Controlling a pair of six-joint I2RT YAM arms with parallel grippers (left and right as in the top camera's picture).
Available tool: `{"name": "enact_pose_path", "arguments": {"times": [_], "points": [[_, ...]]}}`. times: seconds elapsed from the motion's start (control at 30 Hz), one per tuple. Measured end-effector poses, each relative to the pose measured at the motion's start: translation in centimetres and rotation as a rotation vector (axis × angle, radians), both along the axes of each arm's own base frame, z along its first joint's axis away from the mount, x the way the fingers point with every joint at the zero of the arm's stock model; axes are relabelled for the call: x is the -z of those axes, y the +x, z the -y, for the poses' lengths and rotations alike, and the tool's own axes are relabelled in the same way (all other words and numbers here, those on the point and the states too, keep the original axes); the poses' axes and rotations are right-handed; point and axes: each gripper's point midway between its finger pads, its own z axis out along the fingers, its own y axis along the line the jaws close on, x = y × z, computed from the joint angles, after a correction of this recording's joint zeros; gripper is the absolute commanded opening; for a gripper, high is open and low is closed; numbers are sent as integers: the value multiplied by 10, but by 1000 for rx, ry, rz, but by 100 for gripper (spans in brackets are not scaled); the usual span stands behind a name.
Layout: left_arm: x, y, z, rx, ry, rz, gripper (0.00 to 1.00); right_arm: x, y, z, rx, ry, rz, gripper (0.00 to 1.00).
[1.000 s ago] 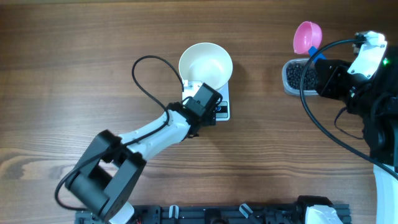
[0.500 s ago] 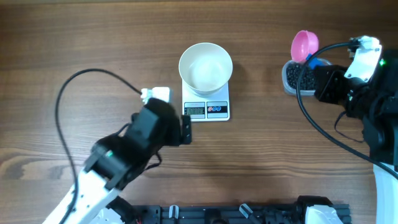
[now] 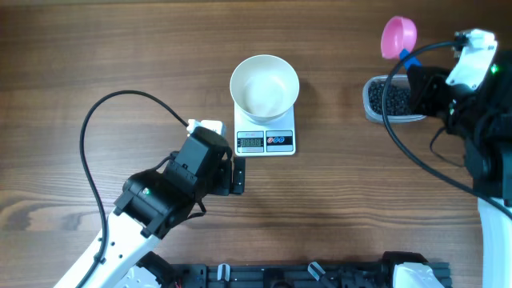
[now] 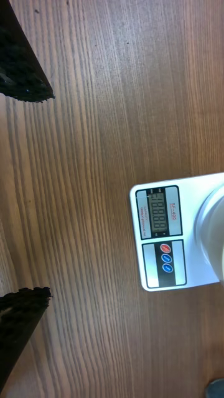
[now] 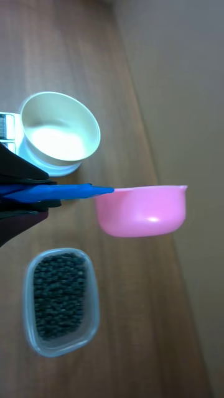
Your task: Scoop item into bowl and weigh 150g on scale
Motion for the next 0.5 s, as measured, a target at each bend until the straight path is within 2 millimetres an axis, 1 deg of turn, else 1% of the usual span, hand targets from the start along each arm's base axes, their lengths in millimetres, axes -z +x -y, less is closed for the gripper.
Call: {"name": "enact_pose_path", "arguments": {"times": [0.03,0.1,0.17,0.23,0.33,0.4,0.5], "points": [[1,0,0,0,2,-3,100,-1,11,1,0,-1,19,4],[2,0,1,4,5,-9,100,0,19,1,0,-2,26,4],[3,0,1,5,8,-12,100,4,31,2,0,-2,27,4],[4,0,1,7,10,-12,100,4,36,2,1,-3,34,4],[4,0,1,8,10,-13,100,3,36,3,4,-5,40,4],[4,0,1,8,11,-13,100,3,37,6,20,-16,40,4],[4,0,1,8,11,-13,100,4,38,17,71,-49,38,4]]}}
